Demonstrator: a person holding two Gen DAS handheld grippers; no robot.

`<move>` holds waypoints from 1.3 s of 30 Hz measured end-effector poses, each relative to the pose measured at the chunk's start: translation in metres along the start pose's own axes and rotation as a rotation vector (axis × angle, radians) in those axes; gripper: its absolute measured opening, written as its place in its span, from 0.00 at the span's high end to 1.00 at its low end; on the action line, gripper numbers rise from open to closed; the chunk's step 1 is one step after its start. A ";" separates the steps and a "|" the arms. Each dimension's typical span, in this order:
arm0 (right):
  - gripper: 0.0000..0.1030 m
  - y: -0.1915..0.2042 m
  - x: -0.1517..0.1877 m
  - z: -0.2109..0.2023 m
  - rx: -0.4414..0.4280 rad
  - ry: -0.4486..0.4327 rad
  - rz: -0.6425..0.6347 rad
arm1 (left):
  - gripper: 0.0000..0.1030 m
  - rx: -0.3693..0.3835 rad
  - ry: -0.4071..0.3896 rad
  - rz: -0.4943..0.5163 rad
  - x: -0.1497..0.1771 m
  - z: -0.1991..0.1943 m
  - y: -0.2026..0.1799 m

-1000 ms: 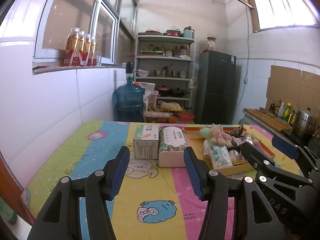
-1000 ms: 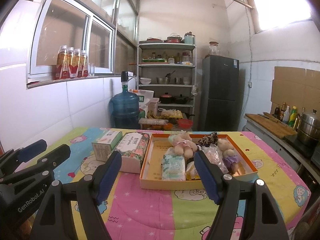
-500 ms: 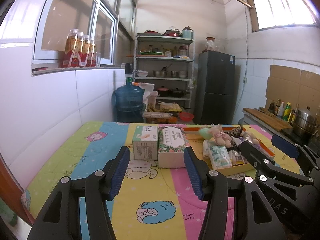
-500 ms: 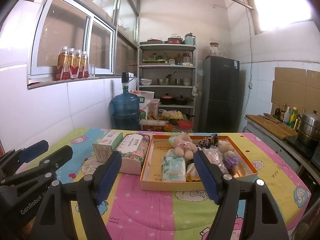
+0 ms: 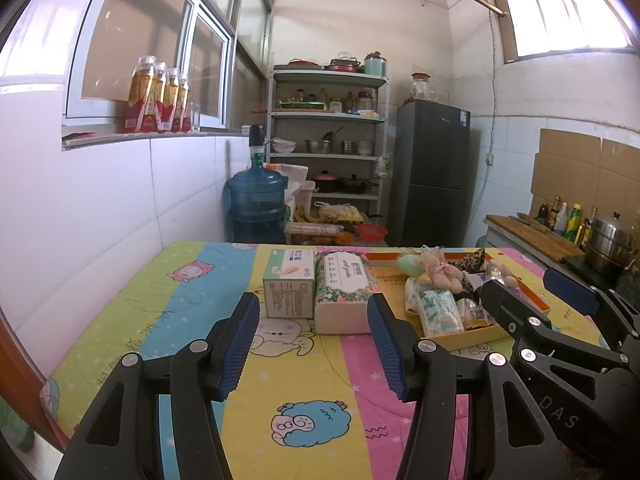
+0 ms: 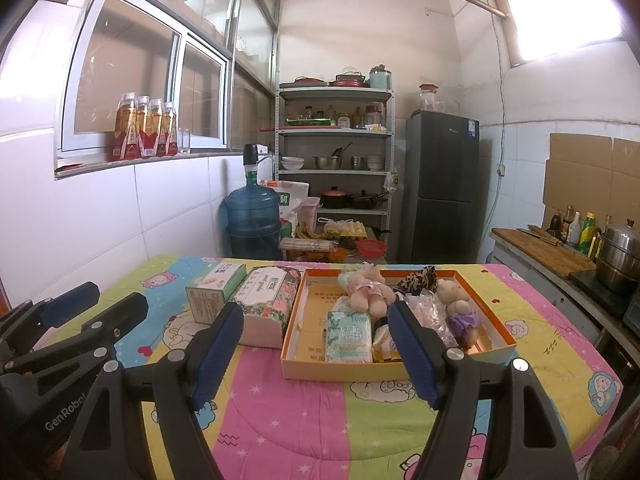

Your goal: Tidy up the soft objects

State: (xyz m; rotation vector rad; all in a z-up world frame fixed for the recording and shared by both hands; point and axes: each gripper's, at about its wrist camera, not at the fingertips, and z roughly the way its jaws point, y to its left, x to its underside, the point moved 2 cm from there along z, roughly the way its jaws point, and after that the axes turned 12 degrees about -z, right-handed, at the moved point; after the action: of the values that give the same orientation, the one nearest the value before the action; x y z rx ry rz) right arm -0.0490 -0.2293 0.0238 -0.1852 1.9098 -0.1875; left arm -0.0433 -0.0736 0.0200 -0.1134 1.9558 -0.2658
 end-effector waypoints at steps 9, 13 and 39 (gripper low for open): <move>0.28 0.001 -0.002 0.000 -0.004 0.001 0.001 | 0.44 0.000 0.003 0.002 0.003 0.001 -0.002; 0.28 0.001 -0.002 0.000 -0.003 0.001 0.001 | 0.44 0.001 0.003 0.003 0.004 0.002 -0.003; 0.28 0.001 0.000 0.001 -0.009 0.007 0.004 | 0.44 0.007 0.010 0.006 0.009 0.003 -0.007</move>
State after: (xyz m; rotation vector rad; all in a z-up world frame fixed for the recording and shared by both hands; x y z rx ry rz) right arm -0.0484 -0.2285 0.0229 -0.1867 1.9181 -0.1772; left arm -0.0440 -0.0827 0.0125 -0.1024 1.9650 -0.2697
